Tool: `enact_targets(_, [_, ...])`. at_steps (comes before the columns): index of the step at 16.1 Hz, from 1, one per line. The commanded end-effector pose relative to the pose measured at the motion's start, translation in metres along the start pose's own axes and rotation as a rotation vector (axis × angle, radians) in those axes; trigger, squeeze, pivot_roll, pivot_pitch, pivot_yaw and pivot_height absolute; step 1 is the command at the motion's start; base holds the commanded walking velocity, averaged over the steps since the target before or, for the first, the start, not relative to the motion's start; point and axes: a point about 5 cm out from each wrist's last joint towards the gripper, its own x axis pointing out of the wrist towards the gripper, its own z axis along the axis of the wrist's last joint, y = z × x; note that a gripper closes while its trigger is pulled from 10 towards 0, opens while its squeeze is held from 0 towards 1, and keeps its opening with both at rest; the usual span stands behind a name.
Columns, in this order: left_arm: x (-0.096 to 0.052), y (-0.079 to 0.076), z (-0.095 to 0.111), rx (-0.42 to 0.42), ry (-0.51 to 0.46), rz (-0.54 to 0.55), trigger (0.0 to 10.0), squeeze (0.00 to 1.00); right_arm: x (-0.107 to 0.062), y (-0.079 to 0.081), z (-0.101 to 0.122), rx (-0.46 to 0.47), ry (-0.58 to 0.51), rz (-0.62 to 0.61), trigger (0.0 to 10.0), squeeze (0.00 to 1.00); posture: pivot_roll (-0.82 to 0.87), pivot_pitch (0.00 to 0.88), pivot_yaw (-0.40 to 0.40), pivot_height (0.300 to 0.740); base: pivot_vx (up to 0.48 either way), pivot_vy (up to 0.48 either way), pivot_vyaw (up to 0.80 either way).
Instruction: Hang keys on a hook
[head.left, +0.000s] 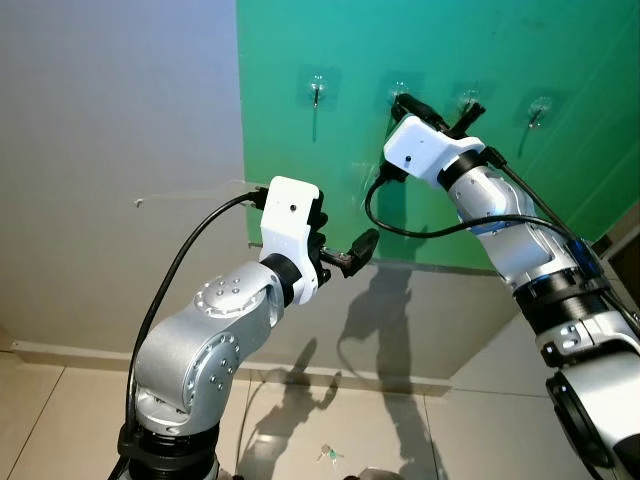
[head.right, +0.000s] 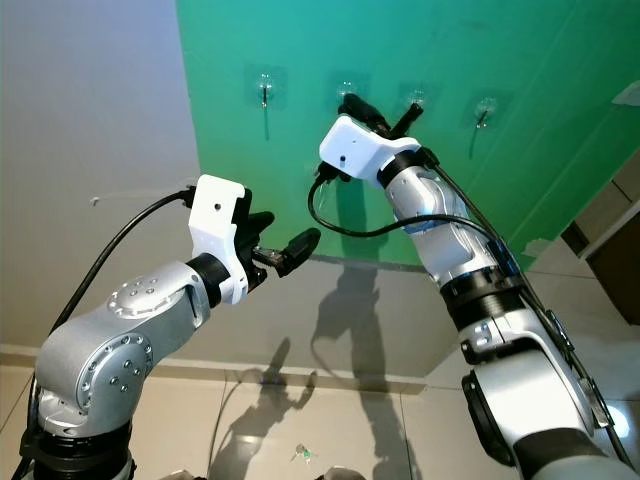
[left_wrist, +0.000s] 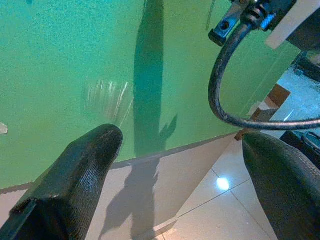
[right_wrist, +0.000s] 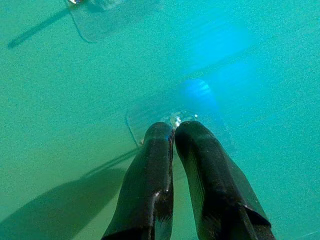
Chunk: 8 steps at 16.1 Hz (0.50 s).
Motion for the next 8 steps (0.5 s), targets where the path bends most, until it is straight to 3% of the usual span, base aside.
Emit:
enact_targets(1, [0.001, -0.006, -0.001, -0.004, 0.007, -0.032, 10.0, 0.0, -0.003, 0.0, -0.005, 0.005, 0.023, 0.015, 10.0, 0.0, -0.13, 0.0, -0.095, 0.74, 0.0, 0.0, 0.0])
enact_targets(5, [0.001, -0.006, -0.001, -0.005, 0.008, -0.031, 10.0, 0.0, -0.004, -0.001, -0.007, 0.014, 0.041, 0.007, 10.0, 0.0, -0.13, 0.0, -0.094, 0.74, 0.0, 0.0, 0.0])
enact_targets(6, [0.002, -0.001, 0.0, -0.011, 0.004, -0.01, 10.0, 0.0, -0.005, -0.004, -0.013, 0.101, 0.09, -0.024, 10.0, 0.0, -0.14, 0.0, -0.092, 0.74, 0.0, 0.0, 0.0])
enact_targets(8, [0.005, 0.012, -0.001, -0.026, -0.008, 0.052, 10.0, 0.0, -0.009, 0.0, -0.03, 0.472, 0.234, -0.084, 10.0, 0.0, -0.14, 0.0, -0.087, 0.74, 0.0, 0.0, 0.0])
